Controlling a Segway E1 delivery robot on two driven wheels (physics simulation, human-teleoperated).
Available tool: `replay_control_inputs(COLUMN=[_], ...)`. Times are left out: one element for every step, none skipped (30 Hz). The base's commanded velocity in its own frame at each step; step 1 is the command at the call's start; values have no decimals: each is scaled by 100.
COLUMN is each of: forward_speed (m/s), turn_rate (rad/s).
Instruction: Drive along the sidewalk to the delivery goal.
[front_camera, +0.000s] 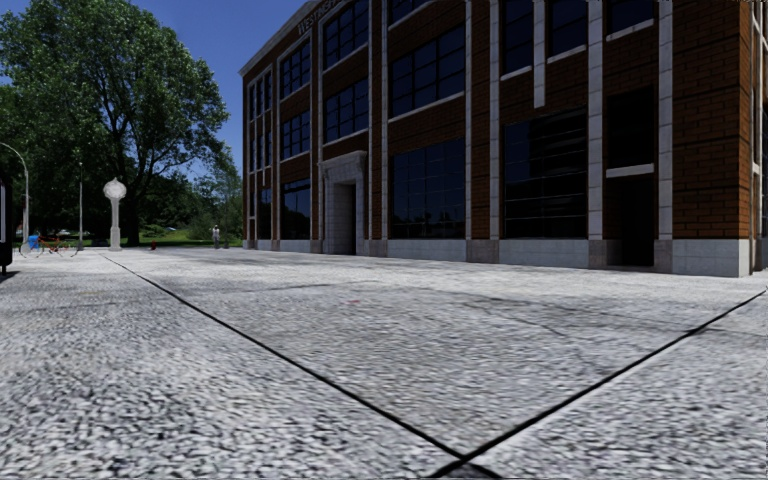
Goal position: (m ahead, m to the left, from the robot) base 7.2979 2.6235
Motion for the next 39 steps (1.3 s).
replay_control_inputs(forward_speed=[128, 128, 128, 128, 128, 127, 127, 172, 157, 157, 145, 143, 156, 200, 192, 192, 186, 188, 192, 197, 197, 197, 196, 196, 196, 196, 196, 196, 196, 196, 196, 196, 196, 196, 196, 196, 196, 196, 196], turn_rate=[0, 0, 0, 0, 0, 0, 0, 0, 0, 0, 0, 0, 0, 0, 0, 0, 0, 0, 0, 0, 0, 0, 0, 0, 0, 0, 0, 0, 0, 0, 0, 0, 0, 0, 0, 0, 0, 0, 0])
